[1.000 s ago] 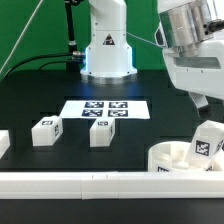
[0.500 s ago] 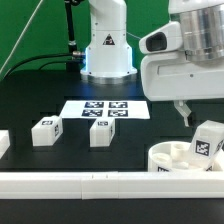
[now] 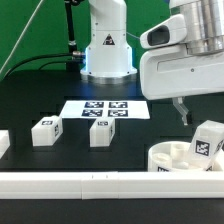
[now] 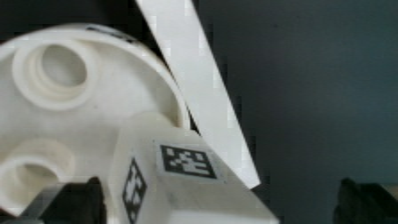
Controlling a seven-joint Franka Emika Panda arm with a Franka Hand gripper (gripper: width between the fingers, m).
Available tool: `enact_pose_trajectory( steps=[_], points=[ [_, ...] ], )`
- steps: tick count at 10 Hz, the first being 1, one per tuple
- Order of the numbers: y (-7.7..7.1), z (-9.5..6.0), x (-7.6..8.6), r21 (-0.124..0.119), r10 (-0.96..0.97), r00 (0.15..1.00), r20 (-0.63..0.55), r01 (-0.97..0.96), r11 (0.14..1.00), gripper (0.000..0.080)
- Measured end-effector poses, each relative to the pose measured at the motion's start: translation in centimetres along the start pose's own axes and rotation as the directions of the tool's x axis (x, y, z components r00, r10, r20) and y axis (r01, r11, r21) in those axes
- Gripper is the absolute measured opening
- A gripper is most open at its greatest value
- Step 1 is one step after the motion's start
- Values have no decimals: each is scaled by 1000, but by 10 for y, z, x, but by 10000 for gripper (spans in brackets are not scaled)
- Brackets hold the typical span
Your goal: Assemble stool
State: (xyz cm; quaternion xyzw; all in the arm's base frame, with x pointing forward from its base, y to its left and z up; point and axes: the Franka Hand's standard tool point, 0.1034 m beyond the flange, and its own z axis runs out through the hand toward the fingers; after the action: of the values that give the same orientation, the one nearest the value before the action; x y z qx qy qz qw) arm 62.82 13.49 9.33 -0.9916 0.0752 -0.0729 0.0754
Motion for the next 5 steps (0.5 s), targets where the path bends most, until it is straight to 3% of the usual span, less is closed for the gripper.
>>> enact_pose_trajectory(
  steps=[1, 4, 5],
  points=[
    [1, -1, 3, -20, -182, 983, -2, 182, 983, 649],
    [-2, 7, 2, -62, -474, 880, 34, 476, 877, 649],
    [2, 9, 4, -60, -528, 848, 46, 530, 846, 649]
  ],
)
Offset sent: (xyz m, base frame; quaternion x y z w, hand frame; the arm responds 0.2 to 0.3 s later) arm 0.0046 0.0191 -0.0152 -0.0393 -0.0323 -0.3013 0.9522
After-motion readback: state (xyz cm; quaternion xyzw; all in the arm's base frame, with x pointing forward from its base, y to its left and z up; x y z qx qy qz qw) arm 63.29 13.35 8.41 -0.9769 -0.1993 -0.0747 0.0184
